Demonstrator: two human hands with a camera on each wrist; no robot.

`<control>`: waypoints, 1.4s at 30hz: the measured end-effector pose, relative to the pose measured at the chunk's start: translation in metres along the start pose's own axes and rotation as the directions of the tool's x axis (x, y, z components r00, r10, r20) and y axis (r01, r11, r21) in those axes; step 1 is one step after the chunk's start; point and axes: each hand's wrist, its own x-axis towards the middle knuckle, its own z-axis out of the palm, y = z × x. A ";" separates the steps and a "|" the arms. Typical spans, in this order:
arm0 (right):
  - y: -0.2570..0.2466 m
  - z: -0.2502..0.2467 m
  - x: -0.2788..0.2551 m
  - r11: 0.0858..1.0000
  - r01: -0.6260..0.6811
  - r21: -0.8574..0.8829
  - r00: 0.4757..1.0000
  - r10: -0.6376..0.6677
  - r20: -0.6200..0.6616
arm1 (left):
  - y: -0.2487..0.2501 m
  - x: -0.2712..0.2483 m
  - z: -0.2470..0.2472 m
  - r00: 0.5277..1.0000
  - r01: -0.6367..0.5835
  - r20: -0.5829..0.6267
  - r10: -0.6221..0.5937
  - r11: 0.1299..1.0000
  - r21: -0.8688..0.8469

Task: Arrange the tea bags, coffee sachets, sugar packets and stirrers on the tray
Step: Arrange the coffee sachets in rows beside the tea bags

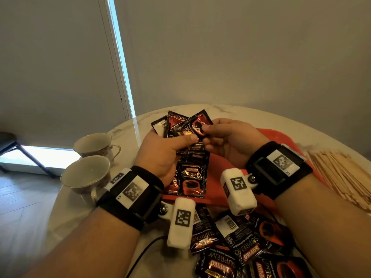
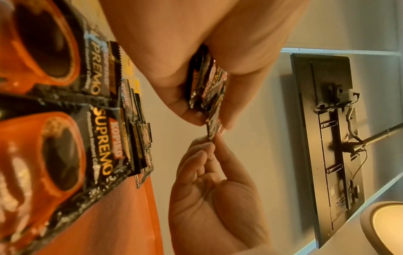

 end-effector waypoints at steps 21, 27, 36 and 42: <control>-0.003 0.008 0.002 0.898 0.068 -0.435 0.996 -0.035 0.084 | 0.013 0.000 -0.001 0.980 0.033 -0.191 -0.056 0.992 -0.120; -0.003 0.008 0.001 0.873 0.020 -0.488 0.996 0.025 0.086 | 0.010 0.003 -0.004 0.963 0.002 -0.268 -0.027 0.996 -0.094; -0.001 -0.021 0.014 0.954 0.001 -0.301 0.965 -0.080 -0.250 | 0.007 0.011 -0.012 0.937 0.040 -0.333 -0.104 0.980 -0.194; 0.016 -0.071 0.034 0.944 -0.225 -0.240 0.842 0.065 -0.535 | 0.006 0.010 -0.008 0.949 0.052 -0.298 -0.101 0.985 -0.167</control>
